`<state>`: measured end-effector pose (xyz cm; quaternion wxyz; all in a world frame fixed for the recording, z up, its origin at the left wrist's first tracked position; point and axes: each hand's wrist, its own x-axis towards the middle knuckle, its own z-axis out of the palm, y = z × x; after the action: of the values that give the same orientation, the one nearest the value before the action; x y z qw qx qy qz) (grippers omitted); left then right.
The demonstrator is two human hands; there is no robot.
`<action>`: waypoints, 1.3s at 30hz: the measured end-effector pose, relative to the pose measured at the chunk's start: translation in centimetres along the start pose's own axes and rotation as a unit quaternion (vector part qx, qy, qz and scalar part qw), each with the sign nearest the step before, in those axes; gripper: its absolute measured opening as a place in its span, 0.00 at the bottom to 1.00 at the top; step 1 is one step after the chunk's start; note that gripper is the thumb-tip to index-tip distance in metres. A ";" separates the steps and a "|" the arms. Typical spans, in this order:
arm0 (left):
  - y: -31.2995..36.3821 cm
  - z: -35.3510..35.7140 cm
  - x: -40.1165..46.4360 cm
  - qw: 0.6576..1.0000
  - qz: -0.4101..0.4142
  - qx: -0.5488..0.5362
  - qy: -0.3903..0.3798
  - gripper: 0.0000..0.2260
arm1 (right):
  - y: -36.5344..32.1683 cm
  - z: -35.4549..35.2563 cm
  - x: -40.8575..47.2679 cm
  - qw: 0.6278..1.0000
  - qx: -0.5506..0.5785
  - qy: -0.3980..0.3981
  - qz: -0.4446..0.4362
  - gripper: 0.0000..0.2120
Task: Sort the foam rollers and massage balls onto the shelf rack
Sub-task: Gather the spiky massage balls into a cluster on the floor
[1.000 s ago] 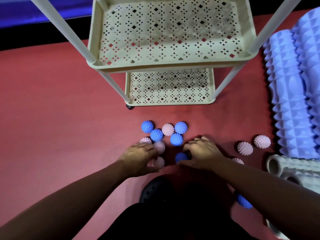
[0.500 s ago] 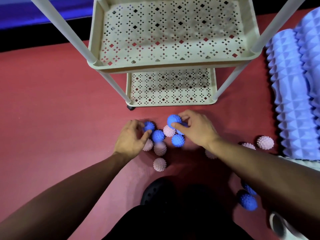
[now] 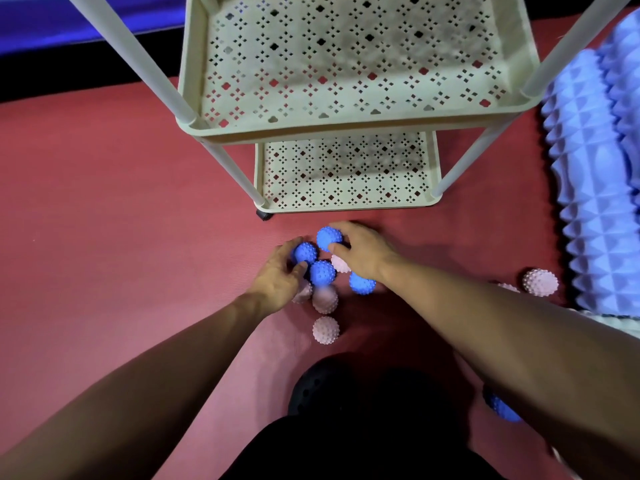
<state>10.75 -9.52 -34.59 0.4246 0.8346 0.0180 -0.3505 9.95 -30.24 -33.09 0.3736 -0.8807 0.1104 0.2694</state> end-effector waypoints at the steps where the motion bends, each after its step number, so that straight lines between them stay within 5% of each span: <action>1: -0.1 -0.1 0.1 1.000 0.004 -0.001 -0.004 0.22 | 0.0 0.2 -0.1 1.000 -0.011 -0.009 -0.005 0.25; 14: 1.0 -0.1 0.1 0.996 0.018 0.093 -0.004 0.21 | 0.9 -1.3 -2.0 0.996 -0.054 0.002 -0.068 0.25; 24: 4.0 1.6 -1.2 0.944 0.165 0.272 0.083 0.25 | 7.8 -7.5 -6.0 0.998 -0.011 0.045 -0.030 0.22; 31: 4.9 4.1 -1.5 0.924 0.173 0.336 0.057 0.26 | 12.6 -5.8 -10.1 0.996 -0.079 -0.033 -0.011 0.36; 35: 4.8 4.3 -1.4 0.920 0.163 0.353 0.049 0.26 | 14.0 -4.0 -10.9 0.983 -0.159 -0.083 -0.036 0.33; 39: 4.6 4.2 -1.4 0.918 0.148 0.366 0.042 0.28 | 14.2 -4.1 -10.6 0.990 -0.130 -0.006 -0.049 0.24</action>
<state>8.80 -15.11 -32.21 0.1354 0.9388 -0.2172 -0.2304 -2.81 -43.12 -33.32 0.2697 -0.9245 0.0288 0.2680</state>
